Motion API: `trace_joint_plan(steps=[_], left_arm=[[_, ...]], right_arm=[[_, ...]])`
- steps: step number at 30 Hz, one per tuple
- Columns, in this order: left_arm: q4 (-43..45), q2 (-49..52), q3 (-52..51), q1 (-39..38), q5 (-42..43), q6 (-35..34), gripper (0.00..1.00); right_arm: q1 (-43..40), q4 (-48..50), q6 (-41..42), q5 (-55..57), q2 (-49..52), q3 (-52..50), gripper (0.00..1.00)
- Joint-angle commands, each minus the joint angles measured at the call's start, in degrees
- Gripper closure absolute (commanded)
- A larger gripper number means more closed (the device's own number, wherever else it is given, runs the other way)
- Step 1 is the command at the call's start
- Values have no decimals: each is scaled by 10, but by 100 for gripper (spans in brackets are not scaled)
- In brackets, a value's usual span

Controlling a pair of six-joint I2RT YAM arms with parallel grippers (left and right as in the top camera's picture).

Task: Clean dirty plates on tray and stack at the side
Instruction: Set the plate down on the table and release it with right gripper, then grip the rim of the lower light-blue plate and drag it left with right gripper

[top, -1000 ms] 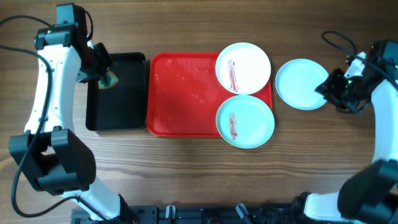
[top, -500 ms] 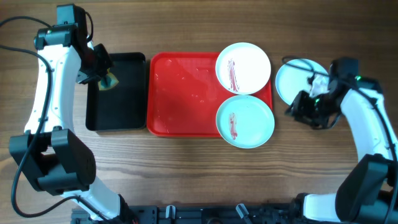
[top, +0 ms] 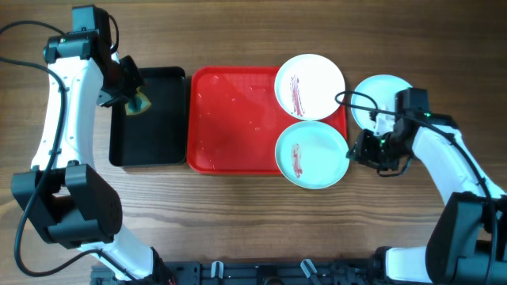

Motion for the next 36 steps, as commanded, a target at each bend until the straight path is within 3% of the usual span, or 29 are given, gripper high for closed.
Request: trace_joint_plan(steps=[1, 17, 25, 36], left_arm=[[0, -1, 0, -1, 7, 9, 96], [0, -1, 0, -1, 7, 9, 96], [0, -1, 0, -1, 7, 9, 96], [0, -1, 0, -1, 7, 9, 96]], right_arm=[[20, 4, 4, -7, 2, -3, 64], [23, 15, 21, 14, 2, -24, 65], [23, 23, 24, 14, 2, -24, 90], [23, 14, 23, 14, 2, -29, 91]])
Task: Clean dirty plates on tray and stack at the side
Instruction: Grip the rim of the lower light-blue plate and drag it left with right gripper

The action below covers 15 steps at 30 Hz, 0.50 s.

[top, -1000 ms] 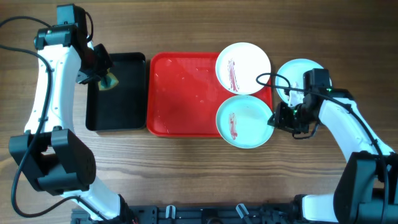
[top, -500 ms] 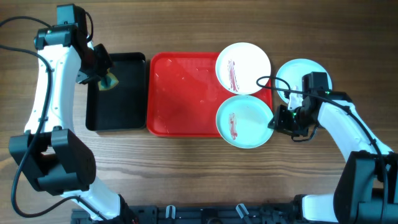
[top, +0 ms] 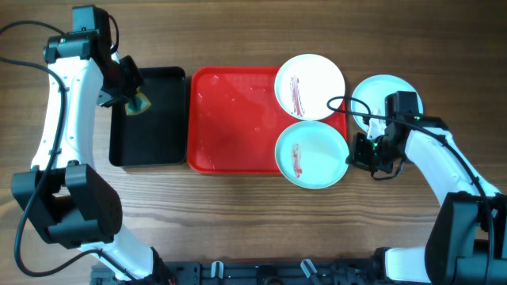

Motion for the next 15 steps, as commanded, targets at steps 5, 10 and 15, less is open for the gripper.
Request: trace_joint_plan(steps=[5, 10, 15], left_arm=[[0, -1, 0, -1, 7, 9, 96], [0, -1, 0, -1, 7, 9, 96], [0, -1, 0, -1, 7, 9, 96]], right_arm=[[2, 17, 2, 5, 2, -34, 92], [2, 26, 13, 2, 2, -45, 96], [2, 31, 13, -45, 2, -43, 96]])
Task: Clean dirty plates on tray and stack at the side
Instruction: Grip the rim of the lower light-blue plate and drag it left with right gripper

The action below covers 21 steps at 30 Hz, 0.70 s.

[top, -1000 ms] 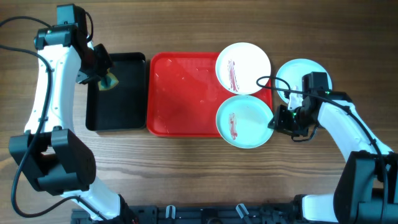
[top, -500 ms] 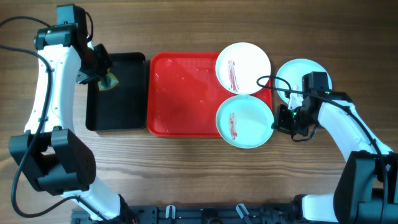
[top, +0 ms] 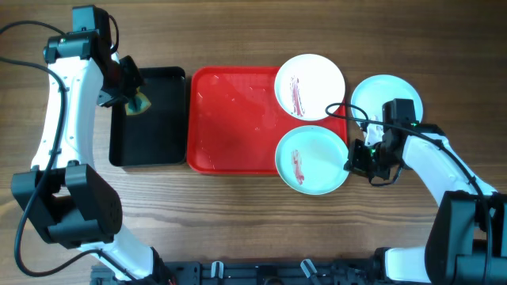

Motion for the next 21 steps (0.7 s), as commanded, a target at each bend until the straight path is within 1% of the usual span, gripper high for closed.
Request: trace_joint_plan(steps=[1, 5, 9, 16, 21], left_arm=[[0, -1, 0, -1, 7, 9, 96], [0, -1, 0, -1, 7, 9, 96], [-1, -1, 0, -1, 7, 9, 96], [0, -1, 0, -1, 7, 9, 96], [0, -1, 0, -1, 7, 9, 96]], right_arm=[[4, 3, 7, -37, 2, -6, 96], [24, 3, 24, -43, 1, -6, 96], [71, 19, 50, -46, 1, -2, 96], [142, 32, 87, -44, 1, 42, 96], [183, 71, 133, -35, 1, 60, 96]])
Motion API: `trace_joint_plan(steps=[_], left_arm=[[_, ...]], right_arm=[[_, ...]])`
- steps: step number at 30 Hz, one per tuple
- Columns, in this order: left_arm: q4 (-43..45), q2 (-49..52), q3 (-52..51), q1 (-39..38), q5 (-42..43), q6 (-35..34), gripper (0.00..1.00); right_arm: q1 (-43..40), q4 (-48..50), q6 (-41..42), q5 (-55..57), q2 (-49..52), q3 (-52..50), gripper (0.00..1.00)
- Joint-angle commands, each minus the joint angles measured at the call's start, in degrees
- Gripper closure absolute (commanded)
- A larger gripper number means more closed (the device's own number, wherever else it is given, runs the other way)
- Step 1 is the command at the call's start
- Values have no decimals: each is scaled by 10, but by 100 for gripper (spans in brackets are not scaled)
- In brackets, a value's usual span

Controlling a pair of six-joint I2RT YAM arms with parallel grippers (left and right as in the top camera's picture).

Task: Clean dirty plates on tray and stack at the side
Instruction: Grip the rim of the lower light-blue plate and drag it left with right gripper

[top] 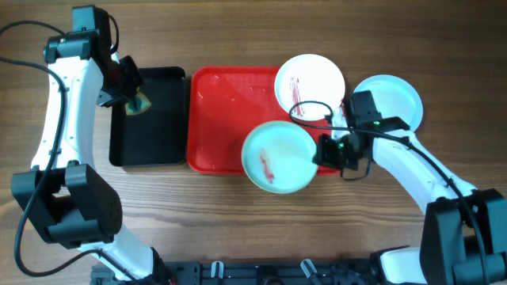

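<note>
A red tray [222,103] lies mid-table. On its back right corner rests a white plate [310,85] with red streaks. A pale blue plate [277,156] with a red smear hangs over the tray's front edge. My right gripper [323,153] is shut on that plate's right rim. A clean pale blue plate [392,99] sits on the table to the right of the tray. Over the black tray's back left corner, my left gripper [133,95] is shut on a sponge [141,103].
The black tray [150,142] lies just left of the red one. A black cable [305,107] from the right arm loops over the white plate. Bare wooden table [238,229] runs along the front.
My right gripper has moved left with the smeared pale blue plate, from the tray's front right corner to its front middle. The left arm is unchanged.
My right gripper first stood just right of the smeared blue plate at the tray's front right corner. It then closed in on the plate's right rim and the plate shifted slightly. Now the plate is further left, held by the gripper. My left gripper held the sponge still throughout.
</note>
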Motion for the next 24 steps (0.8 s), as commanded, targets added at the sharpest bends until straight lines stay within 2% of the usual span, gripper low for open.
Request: trace_joint_plan(steps=[1, 12, 24], left_arm=[[0, -1, 0, -1, 7, 9, 96], [0, -1, 0, -1, 7, 9, 96], [0, -1, 0, -2, 7, 7, 96]], right_arm=[[29, 31, 61, -5, 1, 22, 96], [77, 141, 166, 50, 2, 23, 96], [153, 158, 246, 172, 36, 86, 96]])
